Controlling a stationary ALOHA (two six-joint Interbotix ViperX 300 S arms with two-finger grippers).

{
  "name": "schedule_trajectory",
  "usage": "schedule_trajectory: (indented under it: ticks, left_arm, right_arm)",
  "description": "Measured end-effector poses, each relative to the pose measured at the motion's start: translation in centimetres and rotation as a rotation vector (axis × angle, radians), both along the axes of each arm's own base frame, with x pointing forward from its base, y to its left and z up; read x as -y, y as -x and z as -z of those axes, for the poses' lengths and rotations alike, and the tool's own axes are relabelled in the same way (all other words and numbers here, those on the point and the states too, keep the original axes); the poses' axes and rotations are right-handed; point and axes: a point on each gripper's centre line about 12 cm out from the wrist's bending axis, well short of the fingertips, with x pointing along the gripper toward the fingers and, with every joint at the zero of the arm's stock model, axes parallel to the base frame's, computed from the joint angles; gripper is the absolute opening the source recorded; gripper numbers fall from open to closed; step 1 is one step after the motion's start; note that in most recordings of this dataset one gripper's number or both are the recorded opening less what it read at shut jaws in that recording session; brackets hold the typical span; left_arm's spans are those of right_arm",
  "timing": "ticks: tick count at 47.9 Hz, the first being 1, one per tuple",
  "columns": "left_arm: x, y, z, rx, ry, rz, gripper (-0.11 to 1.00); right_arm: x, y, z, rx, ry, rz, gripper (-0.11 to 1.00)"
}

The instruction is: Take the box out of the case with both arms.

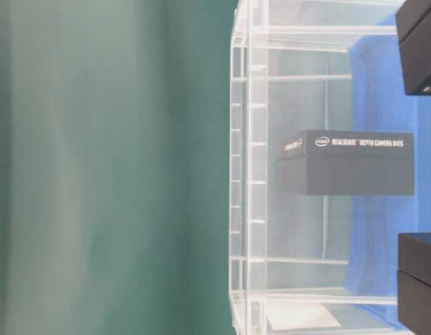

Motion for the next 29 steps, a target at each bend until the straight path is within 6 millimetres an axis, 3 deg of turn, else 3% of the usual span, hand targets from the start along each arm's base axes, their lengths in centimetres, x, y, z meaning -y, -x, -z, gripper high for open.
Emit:
schedule_trajectory:
  ticks: [19,29]
  left_arm:
    - [-1.3,4.5,0.5,0.003,0.014,-0.036,0.91]
    - [-1.4,4.8,0.6,-0.012,0.007,-0.036,0.91]
  right_arm:
    - [1.6,4.5,0.0,0.035,-0.017,0.078,0.89]
    - [1.6,4.5,0.5,0.059,-0.025,0.077,0.89]
